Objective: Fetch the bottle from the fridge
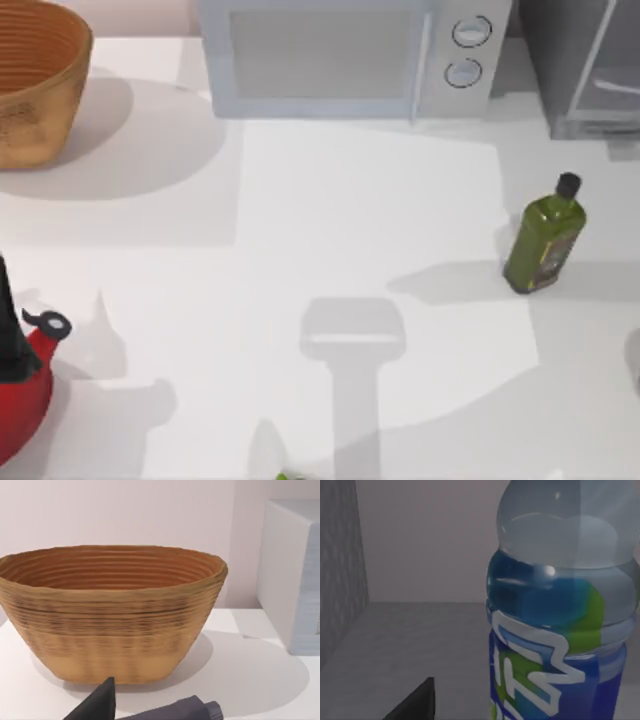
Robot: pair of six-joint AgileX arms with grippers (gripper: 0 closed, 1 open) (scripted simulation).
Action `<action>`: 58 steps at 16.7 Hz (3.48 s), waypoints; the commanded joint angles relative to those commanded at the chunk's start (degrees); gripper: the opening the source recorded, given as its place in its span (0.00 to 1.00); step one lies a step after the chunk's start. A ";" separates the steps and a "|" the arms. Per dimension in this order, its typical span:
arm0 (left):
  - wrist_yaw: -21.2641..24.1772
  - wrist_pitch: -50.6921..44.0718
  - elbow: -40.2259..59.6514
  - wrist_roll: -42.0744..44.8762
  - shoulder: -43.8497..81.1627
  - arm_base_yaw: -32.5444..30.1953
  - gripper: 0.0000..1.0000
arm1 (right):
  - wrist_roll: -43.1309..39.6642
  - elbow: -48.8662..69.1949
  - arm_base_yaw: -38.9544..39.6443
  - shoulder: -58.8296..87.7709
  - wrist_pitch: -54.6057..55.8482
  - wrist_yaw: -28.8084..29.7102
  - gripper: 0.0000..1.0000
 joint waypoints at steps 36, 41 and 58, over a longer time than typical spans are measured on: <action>0.00 0.00 0.00 0.00 0.00 0.00 1.00 | -0.08 16.77 1.53 8.27 -8.53 1.63 0.00; 0.00 0.00 0.00 0.00 0.00 0.00 1.00 | -0.02 17.15 1.36 5.97 -10.82 1.60 0.00; 0.00 0.00 0.00 0.00 0.00 0.00 1.00 | 0.22 -1.27 -0.42 -9.15 -10.49 -0.47 0.00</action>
